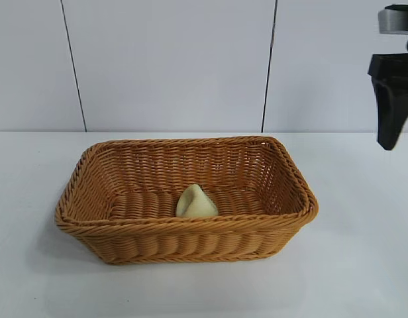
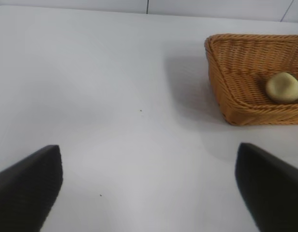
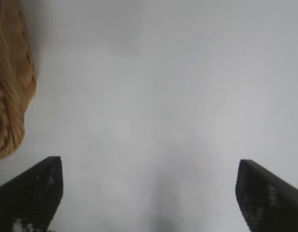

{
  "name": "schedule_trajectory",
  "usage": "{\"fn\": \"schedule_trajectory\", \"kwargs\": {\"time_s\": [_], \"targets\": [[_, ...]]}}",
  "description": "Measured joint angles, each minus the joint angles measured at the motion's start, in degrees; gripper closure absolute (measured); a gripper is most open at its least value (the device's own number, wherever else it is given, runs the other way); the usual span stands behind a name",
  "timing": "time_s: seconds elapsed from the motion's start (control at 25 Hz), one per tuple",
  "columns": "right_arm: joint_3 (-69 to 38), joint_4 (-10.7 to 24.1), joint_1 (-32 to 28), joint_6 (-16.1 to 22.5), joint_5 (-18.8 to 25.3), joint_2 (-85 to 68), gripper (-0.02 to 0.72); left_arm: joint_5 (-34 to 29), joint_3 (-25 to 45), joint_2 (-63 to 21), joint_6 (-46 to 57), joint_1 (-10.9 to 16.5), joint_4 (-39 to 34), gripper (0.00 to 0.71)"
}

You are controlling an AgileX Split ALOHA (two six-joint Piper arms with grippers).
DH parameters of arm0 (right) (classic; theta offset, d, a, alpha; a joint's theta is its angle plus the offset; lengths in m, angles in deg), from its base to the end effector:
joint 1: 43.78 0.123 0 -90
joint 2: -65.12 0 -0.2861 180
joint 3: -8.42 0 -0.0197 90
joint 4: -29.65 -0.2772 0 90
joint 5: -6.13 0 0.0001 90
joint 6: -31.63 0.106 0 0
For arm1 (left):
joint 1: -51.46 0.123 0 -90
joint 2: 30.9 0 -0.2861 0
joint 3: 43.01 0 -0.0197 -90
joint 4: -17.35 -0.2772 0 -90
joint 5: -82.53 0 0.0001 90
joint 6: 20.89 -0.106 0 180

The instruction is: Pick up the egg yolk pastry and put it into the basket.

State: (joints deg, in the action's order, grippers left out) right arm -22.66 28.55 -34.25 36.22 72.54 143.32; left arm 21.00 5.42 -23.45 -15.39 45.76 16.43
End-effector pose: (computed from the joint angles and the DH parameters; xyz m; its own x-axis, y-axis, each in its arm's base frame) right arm 0.2142 0.0379 0.2244 -0.9942 -0.0780 -0.0734 -0.0800 0.9965 0.0241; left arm 0.0288 -0.0014 0.2830 -0.4639 -0.0423 -0.8849 0.0461 0.9963 -0.0718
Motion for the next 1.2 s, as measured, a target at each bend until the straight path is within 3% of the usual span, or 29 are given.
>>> {"fn": "schedule_trajectory", "kwargs": {"time_s": [0.32,0.8,1.2], "targets": [[-16.92,-0.06,1.35,-6.45,-6.28,-21.21,0.008,0.00,0.00,0.00,0.00,0.00,0.00,0.015],[-17.62,-0.41,1.38,-7.62,-7.51,-43.30,0.008,0.00,0.00,0.00,0.00,0.00,0.05,0.015],[-17.68,-0.68,-9.66,-7.69,-7.51,-61.07,0.008,0.00,0.00,0.00,0.00,0.00,0.05,0.015]]}}
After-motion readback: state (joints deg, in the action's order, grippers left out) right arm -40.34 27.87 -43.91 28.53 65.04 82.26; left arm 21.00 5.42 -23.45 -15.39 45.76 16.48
